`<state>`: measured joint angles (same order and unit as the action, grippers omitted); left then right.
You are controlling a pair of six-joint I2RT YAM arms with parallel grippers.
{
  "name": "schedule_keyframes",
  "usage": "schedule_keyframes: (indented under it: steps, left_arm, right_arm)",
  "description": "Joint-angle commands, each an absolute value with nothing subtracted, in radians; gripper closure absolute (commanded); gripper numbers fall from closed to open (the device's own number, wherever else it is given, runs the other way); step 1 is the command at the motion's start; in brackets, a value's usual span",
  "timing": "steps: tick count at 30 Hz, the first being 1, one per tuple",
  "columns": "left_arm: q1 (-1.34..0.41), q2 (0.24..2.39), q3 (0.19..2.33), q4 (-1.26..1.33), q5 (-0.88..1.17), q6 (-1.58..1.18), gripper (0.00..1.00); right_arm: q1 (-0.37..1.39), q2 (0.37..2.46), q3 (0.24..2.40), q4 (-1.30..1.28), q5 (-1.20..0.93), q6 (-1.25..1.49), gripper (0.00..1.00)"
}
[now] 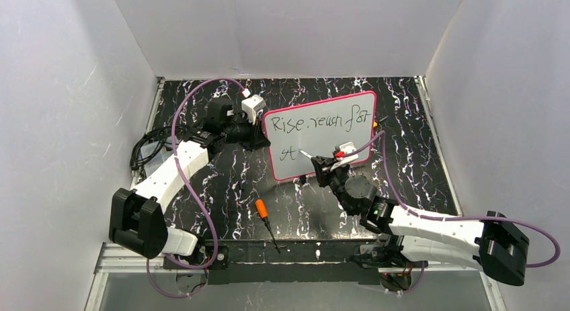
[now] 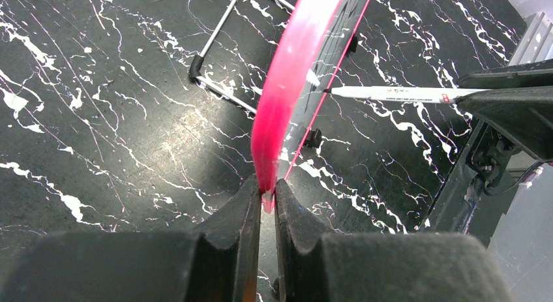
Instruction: Write a sentence on the whiteboard
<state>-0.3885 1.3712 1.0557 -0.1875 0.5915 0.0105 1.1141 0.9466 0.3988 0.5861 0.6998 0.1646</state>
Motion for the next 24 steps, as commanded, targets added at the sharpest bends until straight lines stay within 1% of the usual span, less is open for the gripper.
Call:
schedule_keyframes:
  steps: [1, 7, 16, 24]
  left_arm:
    - [-0.394, 1.377, 1.081, -0.207, 0.619, 0.010, 1.00]
    - [-0.395, 1.376, 1.080, -0.207, 0.621, 0.011, 1.00]
    - [-0.395, 1.378, 1.083, -0.205, 0.623, 0.009, 1.00]
    - [-0.395, 1.379, 1.083, -0.205, 0.623, 0.008, 1.00]
  right_arm:
    - [1.111, 0.959, 0.431, 0.609, 0.695, 0.179, 0.99]
    - [1.111, 0.958, 0.402, 0.560, 0.693, 0.233, 0.99]
    - [1.111, 0.939, 0.402, 0.499, 0.722, 0.240, 0.99]
    - [1.111, 0.901, 0.422, 0.548, 0.772, 0.171, 0.99]
